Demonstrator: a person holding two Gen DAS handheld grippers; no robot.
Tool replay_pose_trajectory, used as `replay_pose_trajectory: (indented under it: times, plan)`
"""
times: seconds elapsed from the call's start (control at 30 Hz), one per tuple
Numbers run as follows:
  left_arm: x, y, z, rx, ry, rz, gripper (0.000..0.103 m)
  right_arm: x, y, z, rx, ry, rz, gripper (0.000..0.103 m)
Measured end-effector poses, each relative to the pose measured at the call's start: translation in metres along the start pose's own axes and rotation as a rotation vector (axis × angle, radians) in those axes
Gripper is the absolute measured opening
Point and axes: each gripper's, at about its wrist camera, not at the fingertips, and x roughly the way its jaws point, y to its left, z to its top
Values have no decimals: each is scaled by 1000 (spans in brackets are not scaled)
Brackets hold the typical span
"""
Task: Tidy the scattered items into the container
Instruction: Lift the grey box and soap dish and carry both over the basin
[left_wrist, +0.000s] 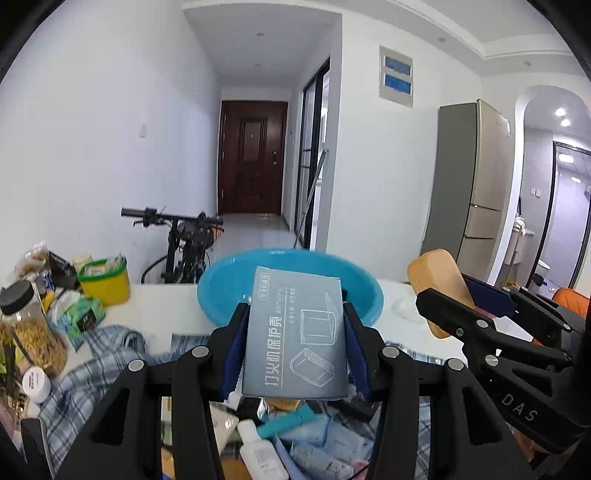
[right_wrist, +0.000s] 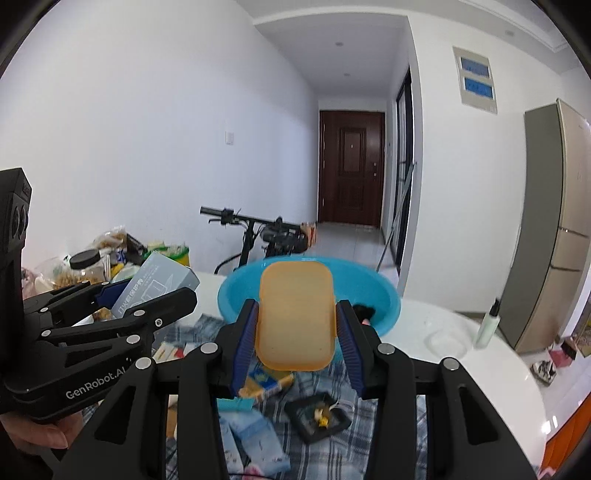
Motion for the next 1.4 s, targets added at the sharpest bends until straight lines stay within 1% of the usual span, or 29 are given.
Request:
replay_pose_trajectory:
  times: [0.27,0.4,0.53,0.77,0.97,1.07,1.23,1.4]
  plan:
    - [1,-1,12,1,-6,-4,51,4,0,12,-5,-21,4,41]
    - [13,3,16,-1,8,-7,51,11,-3,16,-7,-22,0,41]
    - [31,9,21,-7,8,-14,51,27,-10,26,-4,-23,-7,41]
    - [85,32,46,-56,42,-35,51,78,-33,45,31,15,-12,41]
    - [144,50,72,-65,69,-40,51,128,-55,61,55,36,-32,42]
    - [168,57,78,-81,61,-49,51,153,-63,67,60,48,-40,41]
    - [213,64,91,-69,54,-47,51,194,-77,75,77,72,-41,41]
    - [255,71,101,-69,79,-50,51,226,-81,78,74,93,-36,41]
